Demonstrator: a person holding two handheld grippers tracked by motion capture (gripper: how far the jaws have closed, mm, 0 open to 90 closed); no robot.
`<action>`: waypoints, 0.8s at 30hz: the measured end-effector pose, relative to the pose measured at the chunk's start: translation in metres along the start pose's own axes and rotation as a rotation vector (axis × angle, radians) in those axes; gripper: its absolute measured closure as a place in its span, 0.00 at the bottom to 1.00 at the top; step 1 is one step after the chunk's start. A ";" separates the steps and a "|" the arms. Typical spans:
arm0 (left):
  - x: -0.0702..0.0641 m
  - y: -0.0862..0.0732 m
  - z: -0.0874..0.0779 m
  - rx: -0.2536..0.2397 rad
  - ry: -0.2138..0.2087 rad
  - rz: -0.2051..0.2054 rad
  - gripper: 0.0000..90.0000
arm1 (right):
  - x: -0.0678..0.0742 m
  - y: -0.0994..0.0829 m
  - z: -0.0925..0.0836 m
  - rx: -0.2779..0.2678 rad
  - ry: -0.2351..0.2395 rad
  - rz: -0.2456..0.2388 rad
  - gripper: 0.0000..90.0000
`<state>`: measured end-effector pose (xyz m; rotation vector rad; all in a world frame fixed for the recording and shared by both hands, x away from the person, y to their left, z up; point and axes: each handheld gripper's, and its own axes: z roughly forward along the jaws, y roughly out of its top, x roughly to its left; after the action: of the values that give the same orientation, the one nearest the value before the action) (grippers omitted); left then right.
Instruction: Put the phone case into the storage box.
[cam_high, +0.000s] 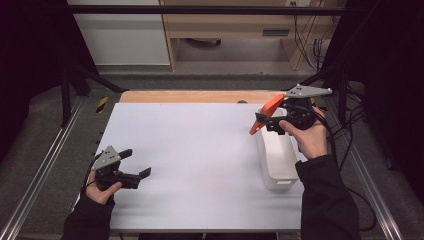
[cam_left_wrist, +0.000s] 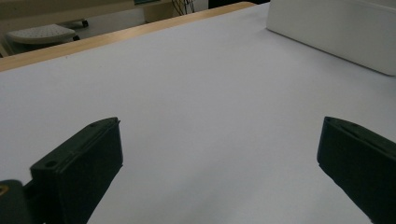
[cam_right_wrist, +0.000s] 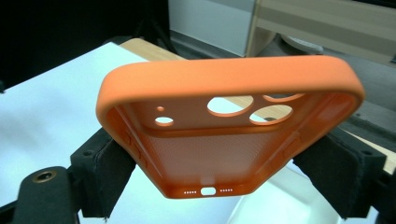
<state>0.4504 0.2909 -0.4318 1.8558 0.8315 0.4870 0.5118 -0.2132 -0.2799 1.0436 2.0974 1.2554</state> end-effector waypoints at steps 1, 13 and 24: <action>0.001 0.000 0.000 0.002 0.002 0.000 0.00 | -0.001 0.000 0.000 -0.002 -0.010 0.004 0.18; 0.006 -0.004 0.001 0.000 0.035 0.003 0.00 | -0.014 0.004 0.007 -0.019 -0.099 0.056 0.17; 0.008 -0.006 0.001 -0.003 0.041 -0.011 0.00 | -0.026 0.006 0.013 -0.025 -0.159 0.100 0.17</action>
<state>0.4547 0.2973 -0.4378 1.8431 0.8675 0.5209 0.5392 -0.2257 -0.2800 1.2095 1.9264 1.2002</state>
